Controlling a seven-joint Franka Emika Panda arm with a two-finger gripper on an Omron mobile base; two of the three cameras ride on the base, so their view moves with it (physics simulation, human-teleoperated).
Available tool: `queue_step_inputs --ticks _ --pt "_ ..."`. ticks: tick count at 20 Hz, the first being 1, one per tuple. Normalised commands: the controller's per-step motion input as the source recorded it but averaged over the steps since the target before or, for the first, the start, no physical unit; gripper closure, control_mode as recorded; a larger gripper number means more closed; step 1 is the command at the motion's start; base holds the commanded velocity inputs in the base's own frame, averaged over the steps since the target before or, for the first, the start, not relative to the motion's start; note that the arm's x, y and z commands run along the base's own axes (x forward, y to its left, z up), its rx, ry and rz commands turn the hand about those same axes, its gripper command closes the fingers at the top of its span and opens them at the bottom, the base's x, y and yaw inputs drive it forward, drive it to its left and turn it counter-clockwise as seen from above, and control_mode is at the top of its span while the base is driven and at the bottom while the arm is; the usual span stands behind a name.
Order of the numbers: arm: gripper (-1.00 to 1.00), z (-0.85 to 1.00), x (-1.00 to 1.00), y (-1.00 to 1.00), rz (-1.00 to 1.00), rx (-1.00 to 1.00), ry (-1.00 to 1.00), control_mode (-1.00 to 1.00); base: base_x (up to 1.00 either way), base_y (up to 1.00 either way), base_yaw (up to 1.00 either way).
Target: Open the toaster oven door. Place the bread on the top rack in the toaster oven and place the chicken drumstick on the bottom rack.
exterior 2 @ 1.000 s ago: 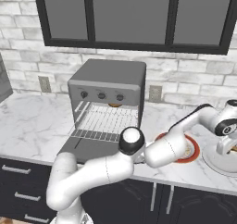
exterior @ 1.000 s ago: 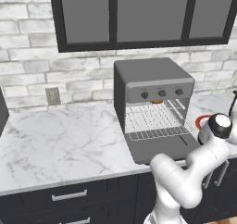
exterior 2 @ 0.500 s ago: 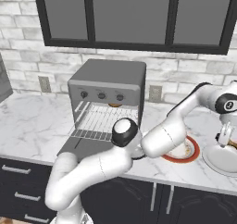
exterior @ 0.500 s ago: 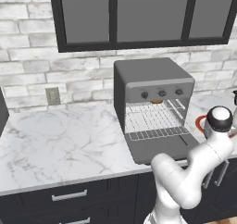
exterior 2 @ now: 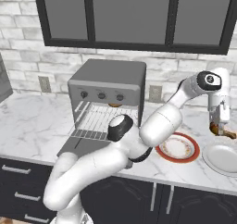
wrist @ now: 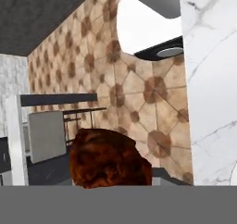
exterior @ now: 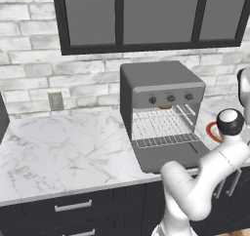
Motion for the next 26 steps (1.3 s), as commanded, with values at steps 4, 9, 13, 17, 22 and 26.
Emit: queue_step_inputs --ticks 4,9,13,17,22,26 --pt "1.0 0.09 -0.79 1.0 0.48 -0.23 0.42 -1.0 0.0 0.0 0.0" --pt "1.0 0.21 -0.76 1.0 0.44 -0.2 0.48 -1.0 0.0 0.0 0.0" --pt "1.0 0.13 -0.9 1.0 0.45 -0.21 0.24 -1.0 0.0 0.0 0.0" --pt "1.0 0.22 -0.82 1.0 0.49 -0.04 -0.01 -1.0 0.0 0.0 0.0" --pt "1.0 0.76 -0.38 0.94 0.53 0.1 -0.01 -1.0 0.0 0.0 0.0" --pt "1.0 0.43 -0.12 0.98 0.61 0.2 0.05 -1.0 0.0 0.0 0.0"
